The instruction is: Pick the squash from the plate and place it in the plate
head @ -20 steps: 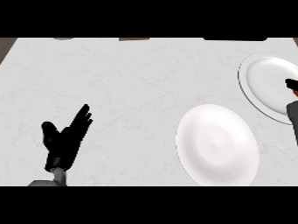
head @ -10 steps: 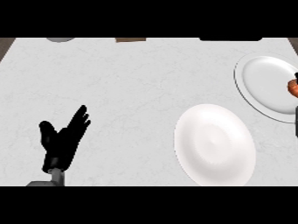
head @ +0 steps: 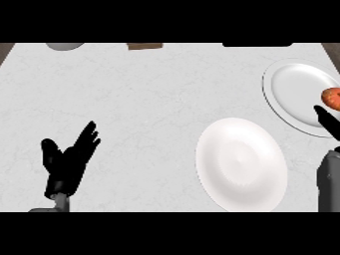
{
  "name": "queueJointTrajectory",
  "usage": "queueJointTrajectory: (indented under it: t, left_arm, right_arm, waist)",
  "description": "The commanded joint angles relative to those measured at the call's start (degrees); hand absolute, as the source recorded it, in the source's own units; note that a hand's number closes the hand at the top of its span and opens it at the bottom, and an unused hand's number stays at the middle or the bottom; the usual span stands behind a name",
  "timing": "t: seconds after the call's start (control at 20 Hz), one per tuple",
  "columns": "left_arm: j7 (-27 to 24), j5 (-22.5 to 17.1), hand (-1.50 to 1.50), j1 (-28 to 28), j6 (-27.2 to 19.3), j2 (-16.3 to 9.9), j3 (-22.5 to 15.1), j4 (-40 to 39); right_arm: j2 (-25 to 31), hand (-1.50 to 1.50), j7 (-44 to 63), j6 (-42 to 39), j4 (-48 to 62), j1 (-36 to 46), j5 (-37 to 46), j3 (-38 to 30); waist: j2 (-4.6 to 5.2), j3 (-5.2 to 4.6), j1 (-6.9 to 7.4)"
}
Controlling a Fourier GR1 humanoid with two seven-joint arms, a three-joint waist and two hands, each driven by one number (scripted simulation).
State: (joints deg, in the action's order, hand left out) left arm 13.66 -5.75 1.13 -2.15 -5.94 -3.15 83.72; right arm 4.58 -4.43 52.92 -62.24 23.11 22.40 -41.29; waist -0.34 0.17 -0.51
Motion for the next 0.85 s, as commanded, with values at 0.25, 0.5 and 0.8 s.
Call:
queueJointTrajectory:
  t: [0.25, 0.5, 0.8]
  left_arm:
    - [-2.3, -0.3, 0.0, 4.7, 2.5, -0.4, -0.3, 1.0]
    - [-2.1, 0.6, 0.0, 1.7, 1.8, 1.1, 0.2, -2.0]
    - [-4.2, 2.0, 0.0, -1.2, 0.7, 2.4, 0.8, -5.5]
  right_arm:
    - [-4.5, -1.5, 9.8, 1.0, -18.6, -20.5, -1.2, 20.5]
    - [-4.6, -1.5, 17.5, 3.5, -22.5, -24.5, 5.6, 25.0]
    - [-4.6, -1.5, 26.7, 11.1, -21.7, -25.3, 12.8, 33.3]
  waist:
    - [0.06, -0.22, 0.25]
    - [0.29, -0.19, 0.41]
    - [0.35, -0.19, 0.48]
